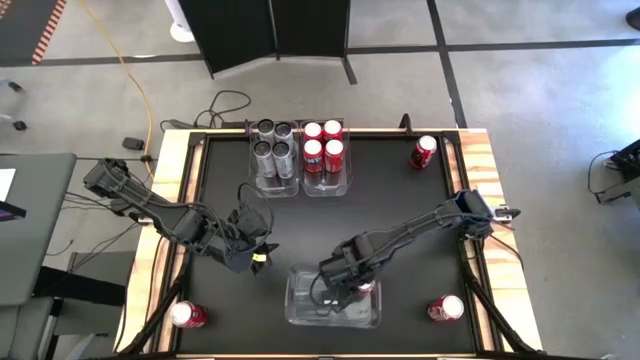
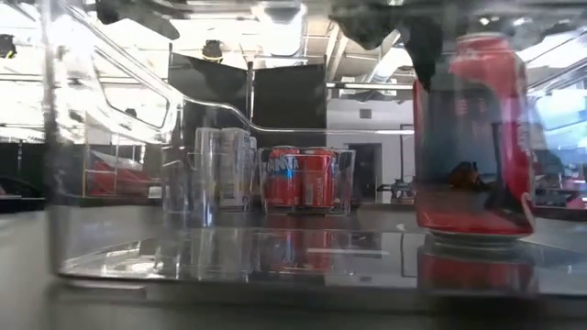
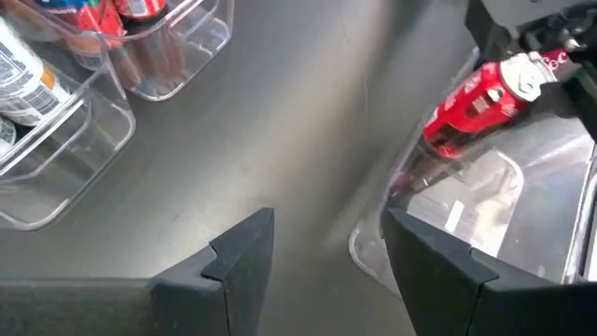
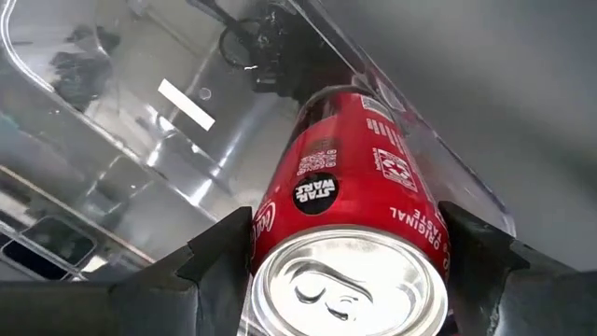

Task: Sort soda cans
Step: Put the bottom right red soda can into the bottom transparent bin

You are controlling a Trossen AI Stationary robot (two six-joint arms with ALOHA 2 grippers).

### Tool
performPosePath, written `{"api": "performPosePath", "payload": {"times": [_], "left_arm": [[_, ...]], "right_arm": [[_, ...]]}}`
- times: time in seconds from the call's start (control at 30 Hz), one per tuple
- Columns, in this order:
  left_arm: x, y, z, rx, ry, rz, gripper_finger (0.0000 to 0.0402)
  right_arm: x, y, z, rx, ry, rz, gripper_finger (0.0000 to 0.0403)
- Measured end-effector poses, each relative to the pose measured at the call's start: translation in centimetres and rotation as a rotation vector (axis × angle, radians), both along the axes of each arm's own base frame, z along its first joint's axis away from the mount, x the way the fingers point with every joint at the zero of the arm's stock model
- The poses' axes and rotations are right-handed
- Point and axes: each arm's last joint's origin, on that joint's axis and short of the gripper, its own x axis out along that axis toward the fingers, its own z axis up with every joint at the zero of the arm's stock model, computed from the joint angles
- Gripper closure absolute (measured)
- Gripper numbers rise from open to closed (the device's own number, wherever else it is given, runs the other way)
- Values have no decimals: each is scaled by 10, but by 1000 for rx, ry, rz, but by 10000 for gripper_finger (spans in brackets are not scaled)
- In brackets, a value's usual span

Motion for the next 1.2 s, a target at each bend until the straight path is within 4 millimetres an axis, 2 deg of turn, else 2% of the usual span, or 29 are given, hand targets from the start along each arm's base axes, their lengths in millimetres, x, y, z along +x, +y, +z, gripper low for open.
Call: {"api": "performPosePath", "payload": {"times": [0.53, 0.8, 0.97, 1.07, 1.2], "left_arm": [[-1, 4, -2, 17, 28, 23, 200], [-4, 6, -4, 28, 55, 45, 200], [-5, 7, -5, 41, 70, 50, 200], [-5, 8, -5, 40, 70, 54, 200], [-5, 9, -5, 36, 67, 61, 200]], "right_arm": [[9, -51, 0, -93, 29, 75, 128], [4, -40, 1, -101, 37, 130, 128], [3, -40, 2, -103, 38, 130, 120], [2, -41, 5, -132, 21, 134, 98], [1, -43, 6, -154, 21, 163, 47]]}}
